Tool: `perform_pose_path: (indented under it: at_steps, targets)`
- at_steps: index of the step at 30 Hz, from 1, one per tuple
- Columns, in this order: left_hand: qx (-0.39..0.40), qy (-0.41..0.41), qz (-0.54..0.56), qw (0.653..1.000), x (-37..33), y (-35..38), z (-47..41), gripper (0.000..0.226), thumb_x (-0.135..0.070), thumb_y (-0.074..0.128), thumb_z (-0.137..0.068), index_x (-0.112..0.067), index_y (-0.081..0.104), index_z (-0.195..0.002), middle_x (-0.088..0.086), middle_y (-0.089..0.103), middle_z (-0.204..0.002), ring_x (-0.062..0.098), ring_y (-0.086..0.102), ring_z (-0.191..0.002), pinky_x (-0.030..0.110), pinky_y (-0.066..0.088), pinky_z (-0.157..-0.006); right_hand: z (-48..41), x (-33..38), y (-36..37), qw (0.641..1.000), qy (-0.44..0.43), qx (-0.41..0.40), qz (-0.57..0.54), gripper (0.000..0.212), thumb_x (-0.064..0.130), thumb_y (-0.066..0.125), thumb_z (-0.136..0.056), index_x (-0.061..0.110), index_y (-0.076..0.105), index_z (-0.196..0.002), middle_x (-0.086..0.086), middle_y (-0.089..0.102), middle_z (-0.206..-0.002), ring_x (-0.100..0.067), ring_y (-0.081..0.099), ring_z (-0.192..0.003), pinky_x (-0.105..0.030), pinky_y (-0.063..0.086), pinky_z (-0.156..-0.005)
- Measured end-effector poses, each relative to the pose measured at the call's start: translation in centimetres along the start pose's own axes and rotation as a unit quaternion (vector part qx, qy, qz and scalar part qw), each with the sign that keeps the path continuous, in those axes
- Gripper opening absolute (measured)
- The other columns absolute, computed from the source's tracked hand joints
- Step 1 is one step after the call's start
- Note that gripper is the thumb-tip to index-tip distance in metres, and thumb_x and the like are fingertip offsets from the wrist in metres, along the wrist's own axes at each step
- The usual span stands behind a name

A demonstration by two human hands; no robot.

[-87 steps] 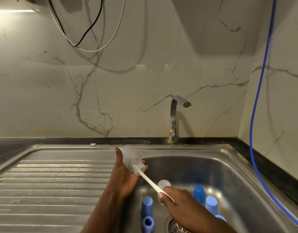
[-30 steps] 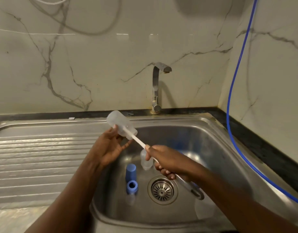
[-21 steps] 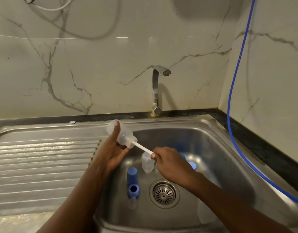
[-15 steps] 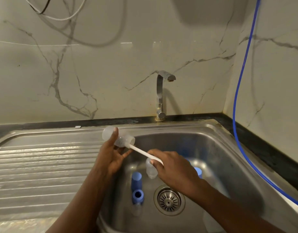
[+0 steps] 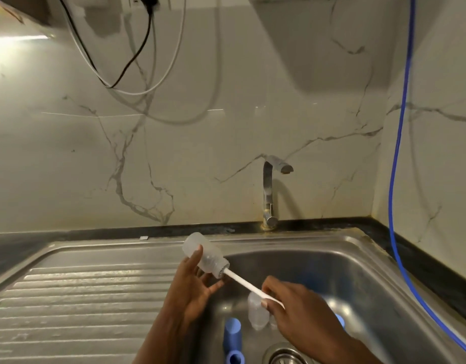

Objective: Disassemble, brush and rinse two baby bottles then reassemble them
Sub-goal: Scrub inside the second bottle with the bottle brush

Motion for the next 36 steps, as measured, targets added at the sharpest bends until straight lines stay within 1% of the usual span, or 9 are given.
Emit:
perform_pose_path:
  at_steps: [5,10,16,20,23,27,31,34,36]
  targets:
    - [0.009,0.029,0.023,0.999,-0.3,0.0,-0.5,0.060,-0.026,0.062,-0.081,-0.017,0.041,-0.137,0.026,0.051,-0.135,0.045,0.057,-0.119,0.058,0.056,-0.081,-0.6,-0.4,0.1,0.999,0.045,0.004,-0.007,0.007,0.038,0.046,-0.096,0.032,0.049,-0.098,0.007,0.060,-0.086,-0.016,0.060,-0.085,-0.034,0.047,-0.070]
    - [0.047,0.025,0.092,0.994,-0.7,-0.5,-0.6,0.064,-0.026,0.058,-0.085,-0.015,0.039,-0.144,0.030,0.049,-0.136,0.044,0.054,-0.123,0.054,0.060,-0.071,-0.3,0.2,0.3,0.904,0.147,0.180,-0.360,0.028,0.030,0.045,-0.102,0.016,0.067,-0.092,0.005,0.052,-0.056,-0.008,0.038,-0.042,-0.017,0.027,-0.037]
    - [0.042,-0.007,0.040,0.998,0.0,0.0,-0.5,0.053,-0.030,0.064,-0.082,-0.010,0.051,-0.130,0.023,0.064,-0.121,0.039,0.068,-0.104,0.056,0.056,-0.085,-0.4,-0.3,0.8,0.986,0.021,0.006,-0.163,0.017,0.030,0.069,-0.083,0.028,0.053,-0.079,0.011,0.063,-0.068,-0.005,0.057,-0.063,-0.017,0.040,-0.057]
    - [0.036,-0.016,0.015,0.999,0.1,0.2,-0.3,0.087,-0.038,0.090,-0.059,-0.013,0.048,-0.132,0.023,0.064,-0.125,0.038,0.066,-0.110,0.053,0.059,-0.077,-1.0,-0.5,0.6,0.996,-0.019,-0.012,-0.087,0.010,0.034,0.059,-0.088,0.028,0.054,-0.083,0.012,0.059,-0.072,-0.008,0.055,-0.072,-0.022,0.042,-0.063]
    - [0.035,-0.008,0.003,0.999,0.4,-0.2,-0.7,0.074,-0.028,0.072,-0.076,-0.016,0.039,-0.141,0.027,0.055,-0.134,0.040,0.066,-0.110,0.051,0.060,-0.073,-0.9,-0.7,0.5,0.997,-0.023,-0.031,-0.071,0.017,0.042,0.054,-0.087,0.026,0.057,-0.091,0.009,0.063,-0.080,-0.012,0.059,-0.076,-0.037,0.049,-0.071]
    - [0.056,0.012,0.001,0.998,-0.1,0.1,-0.9,0.085,-0.025,0.084,-0.067,-0.015,0.041,-0.140,0.026,0.052,-0.135,0.041,0.061,-0.115,0.052,0.060,-0.071,-0.8,-1.0,-0.7,0.996,0.016,-0.085,0.027,0.025,0.053,0.054,-0.089,0.030,0.051,-0.099,0.008,0.066,-0.095,-0.018,0.063,-0.092,-0.033,0.046,-0.072]
    - [0.047,0.005,0.029,0.998,0.1,0.0,-1.3,0.064,-0.024,0.065,-0.083,-0.012,0.040,-0.141,0.023,0.051,-0.138,0.038,0.057,-0.120,0.054,0.059,-0.076,-0.6,-1.0,-1.7,0.988,0.019,-0.129,0.083,0.030,0.058,0.051,-0.091,0.028,0.049,-0.091,0.008,0.058,-0.090,-0.017,0.059,-0.085,-0.030,0.033,-0.064]
    - [0.052,-0.005,0.023,0.998,0.4,-0.3,-1.3,0.076,-0.024,0.073,-0.078,-0.013,0.037,-0.144,0.021,0.052,-0.140,0.037,0.059,-0.121,0.057,0.056,-0.083,-0.5,-0.9,-1.7,0.991,0.008,-0.105,0.079,0.028,0.051,0.054,-0.093,0.024,0.055,-0.086,0.004,0.061,-0.081,-0.018,0.057,-0.075,-0.031,0.036,-0.060]
    - [0.088,-0.015,0.010,0.996,0.5,0.1,-0.9,0.099,-0.023,0.093,-0.058,-0.013,0.041,-0.141,0.022,0.057,-0.136,0.035,0.062,-0.118,0.057,0.055,-0.086,-0.6,-0.9,-1.2,0.997,0.017,-0.034,-0.060,0.026,0.041,0.057,-0.094,0.021,0.064,-0.080,0.000,0.062,-0.069,-0.017,0.057,-0.063,-0.035,0.044,-0.056]
Point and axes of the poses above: each hand's wrist, its own z-axis away from the middle knuckle, its own y-axis out of the palm, x = y × z, the point moved 3 cm from there along -z, towards the middle knuckle
